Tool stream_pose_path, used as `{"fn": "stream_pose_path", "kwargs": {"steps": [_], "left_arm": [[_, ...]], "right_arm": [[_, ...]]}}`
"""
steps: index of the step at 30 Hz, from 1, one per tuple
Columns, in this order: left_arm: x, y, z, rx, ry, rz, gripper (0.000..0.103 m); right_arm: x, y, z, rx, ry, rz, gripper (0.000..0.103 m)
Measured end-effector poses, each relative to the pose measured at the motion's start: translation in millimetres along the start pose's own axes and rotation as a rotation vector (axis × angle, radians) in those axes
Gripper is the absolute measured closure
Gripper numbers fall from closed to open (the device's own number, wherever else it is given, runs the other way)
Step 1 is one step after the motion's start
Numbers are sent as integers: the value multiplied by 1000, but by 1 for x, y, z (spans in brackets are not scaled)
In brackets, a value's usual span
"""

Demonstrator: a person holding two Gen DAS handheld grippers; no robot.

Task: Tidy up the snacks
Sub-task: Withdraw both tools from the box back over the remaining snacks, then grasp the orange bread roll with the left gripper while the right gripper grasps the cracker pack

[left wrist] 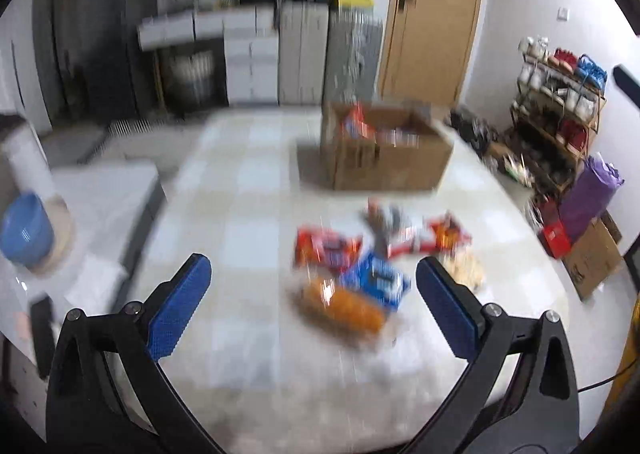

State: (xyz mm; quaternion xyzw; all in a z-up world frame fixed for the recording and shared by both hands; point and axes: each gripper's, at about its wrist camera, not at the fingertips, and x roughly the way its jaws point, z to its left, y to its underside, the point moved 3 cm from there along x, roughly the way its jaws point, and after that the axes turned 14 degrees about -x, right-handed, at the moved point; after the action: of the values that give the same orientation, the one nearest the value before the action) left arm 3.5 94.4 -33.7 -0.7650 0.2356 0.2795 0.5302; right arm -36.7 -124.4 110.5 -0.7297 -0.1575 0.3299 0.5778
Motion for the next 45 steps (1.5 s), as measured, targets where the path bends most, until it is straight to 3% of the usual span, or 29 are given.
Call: {"fn": "stream_pose_path", "kwargs": {"steps": [5, 11, 20, 23, 25, 26, 28, 30, 31, 36, 45], "left_arm": [[51, 34, 11, -65, 30, 159, 1], [101, 43, 11, -139, 29, 265, 1], [147, 44, -3, -173, 16, 332, 2], [150, 47, 2, -214, 48, 344, 5], [151, 49, 7, -244, 81, 351, 13], [151, 50, 9, -263, 109, 359, 24], [150, 51, 11, -278, 151, 370, 32], [147, 51, 11, -283, 188, 369, 48], [145, 50, 11, -278, 202, 370, 49], [134, 48, 1, -214, 247, 354, 77], [128, 44, 13, -211, 258, 352, 82]], "right_arm": [[27, 30, -4, 21, -31, 53, 1], [55, 79, -5, 87, -60, 125, 1], [76, 127, -30, 225, -88, 180, 1], [79, 132, -36, 271, -117, 175, 1], [80, 134, -36, 277, -122, 171, 1], [82, 136, -36, 282, -128, 171, 1], [82, 137, -33, 286, -138, 175, 1], [84, 140, -32, 300, -160, 179, 1], [84, 141, -31, 309, -169, 179, 1], [86, 140, -24, 300, -192, 183, 1], [86, 143, -20, 305, -197, 194, 1]]}}
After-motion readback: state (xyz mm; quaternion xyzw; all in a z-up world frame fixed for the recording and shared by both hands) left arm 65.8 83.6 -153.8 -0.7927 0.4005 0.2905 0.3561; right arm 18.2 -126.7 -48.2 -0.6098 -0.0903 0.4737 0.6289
